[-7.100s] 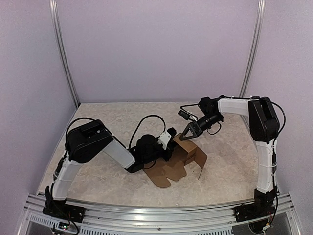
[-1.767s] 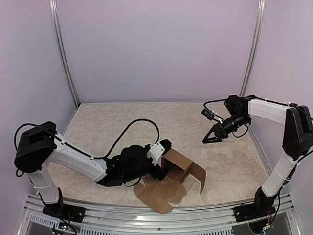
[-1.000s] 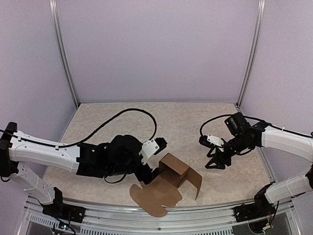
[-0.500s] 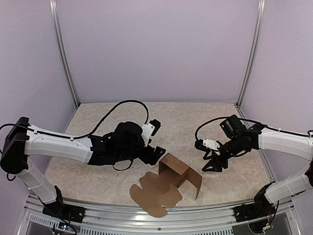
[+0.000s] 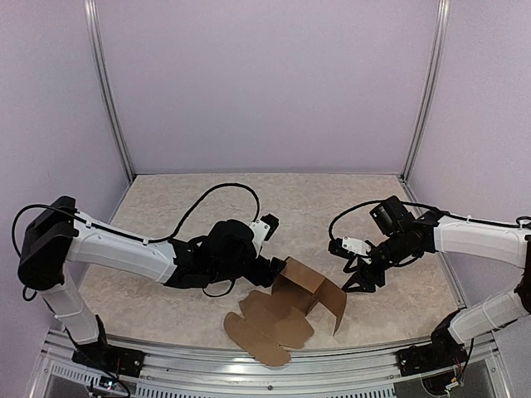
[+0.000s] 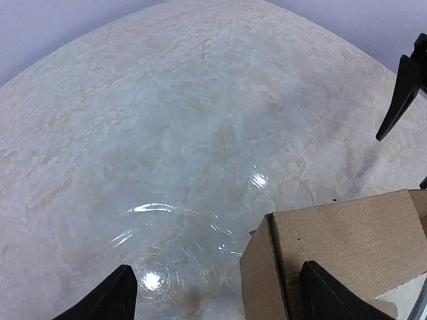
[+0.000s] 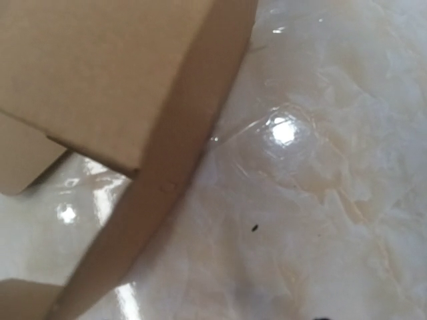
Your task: Fold the paper box
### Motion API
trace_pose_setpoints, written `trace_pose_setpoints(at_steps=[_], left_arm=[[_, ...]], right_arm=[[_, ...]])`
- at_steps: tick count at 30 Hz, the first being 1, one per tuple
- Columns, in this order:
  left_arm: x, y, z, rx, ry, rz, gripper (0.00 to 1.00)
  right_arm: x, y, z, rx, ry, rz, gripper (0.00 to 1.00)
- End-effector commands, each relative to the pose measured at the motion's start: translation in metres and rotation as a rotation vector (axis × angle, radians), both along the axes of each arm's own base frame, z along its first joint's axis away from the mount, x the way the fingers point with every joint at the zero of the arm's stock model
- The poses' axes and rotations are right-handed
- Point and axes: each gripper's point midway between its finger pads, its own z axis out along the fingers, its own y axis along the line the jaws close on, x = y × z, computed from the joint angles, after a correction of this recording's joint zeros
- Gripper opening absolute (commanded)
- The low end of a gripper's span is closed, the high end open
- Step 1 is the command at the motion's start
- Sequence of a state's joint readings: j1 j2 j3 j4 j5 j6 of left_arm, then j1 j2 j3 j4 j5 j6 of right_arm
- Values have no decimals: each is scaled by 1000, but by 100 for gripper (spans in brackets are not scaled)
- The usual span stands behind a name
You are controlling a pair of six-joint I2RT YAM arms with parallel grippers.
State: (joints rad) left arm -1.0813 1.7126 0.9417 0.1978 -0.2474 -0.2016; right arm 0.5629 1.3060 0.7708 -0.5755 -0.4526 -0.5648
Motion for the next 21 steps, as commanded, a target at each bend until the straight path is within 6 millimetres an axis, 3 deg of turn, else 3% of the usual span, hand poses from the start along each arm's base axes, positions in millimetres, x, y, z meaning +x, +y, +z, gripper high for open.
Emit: trace_pose_setpoints(at_steps=[1,6,10,16,21], left_arm=[[-4,21,-39,166,-1,44,84],[-8,3,39,111,-264,-31,91],[-16,-7,66,105,-348,-137,96],[-50,-30,59,118,-286,-507,97],[-61,-35,25,266,-267,-647,97]], right_arm=[[-4,4,0,11,3,27,62],[-9,5,3,22,3,55,63],[-13,2,4,13,-9,80,63],[-24,-7,10,-21,-124,181,65],[-45,-2,-10,-84,-177,337,67]])
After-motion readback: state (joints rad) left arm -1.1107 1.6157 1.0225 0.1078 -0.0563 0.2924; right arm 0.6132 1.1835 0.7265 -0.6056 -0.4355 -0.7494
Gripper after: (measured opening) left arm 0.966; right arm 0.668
